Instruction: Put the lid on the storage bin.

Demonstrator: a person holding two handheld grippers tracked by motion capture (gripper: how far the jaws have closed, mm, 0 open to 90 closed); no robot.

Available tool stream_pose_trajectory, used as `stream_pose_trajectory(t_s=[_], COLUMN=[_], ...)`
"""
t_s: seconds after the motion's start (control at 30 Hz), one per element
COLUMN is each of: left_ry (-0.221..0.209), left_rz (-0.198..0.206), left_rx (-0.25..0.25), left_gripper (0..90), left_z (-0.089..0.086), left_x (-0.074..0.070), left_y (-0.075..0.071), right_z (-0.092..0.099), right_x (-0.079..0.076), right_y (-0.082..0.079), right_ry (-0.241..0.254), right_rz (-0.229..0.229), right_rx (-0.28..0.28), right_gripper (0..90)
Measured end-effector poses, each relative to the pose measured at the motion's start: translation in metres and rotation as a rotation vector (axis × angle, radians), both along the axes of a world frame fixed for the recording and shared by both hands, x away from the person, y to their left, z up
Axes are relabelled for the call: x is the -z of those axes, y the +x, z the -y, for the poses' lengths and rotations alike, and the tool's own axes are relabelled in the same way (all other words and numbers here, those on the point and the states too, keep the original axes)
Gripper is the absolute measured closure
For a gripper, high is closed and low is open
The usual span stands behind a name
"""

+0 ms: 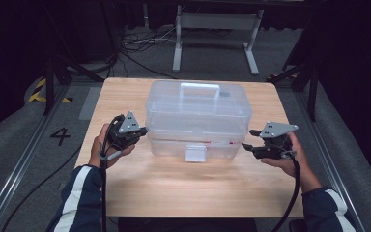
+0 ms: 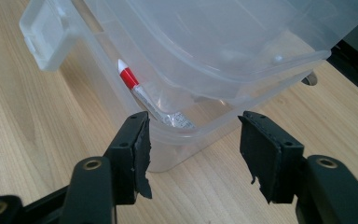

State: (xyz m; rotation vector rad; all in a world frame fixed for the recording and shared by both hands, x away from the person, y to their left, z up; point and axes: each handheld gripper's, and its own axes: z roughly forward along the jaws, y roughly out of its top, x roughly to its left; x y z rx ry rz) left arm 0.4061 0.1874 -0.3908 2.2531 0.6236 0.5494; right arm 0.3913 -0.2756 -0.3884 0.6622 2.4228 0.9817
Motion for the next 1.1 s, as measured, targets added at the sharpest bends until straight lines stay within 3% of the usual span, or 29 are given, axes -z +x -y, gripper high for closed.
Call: stream_pose_trajectory(t_s=[0.43,0.9,1.1], left_ry=[0.03,0.064,0.056], left_rz=[-0.016,-0.037,-0.035], left_rx=[0.002,-0.009,-0.011], left_gripper=[90.0,90.0,89.9], left_z=[0.002,-0.003,-0.003], left_x=[0.006,0.015,0.015], left_y=[0.001,-0.003,-0.003], right_z=[-0.001,-0.005,-0.009], right_x=[0.004,0.01,0.012], right_y=[0.003,0.004,0.003], right_ry=[0.018,0.006,0.002], right_rz=[0.003,-0.026,-0.026], right_rx=[0.033,0.02,0.004], right_gripper=[37.9,35.4,35.4])
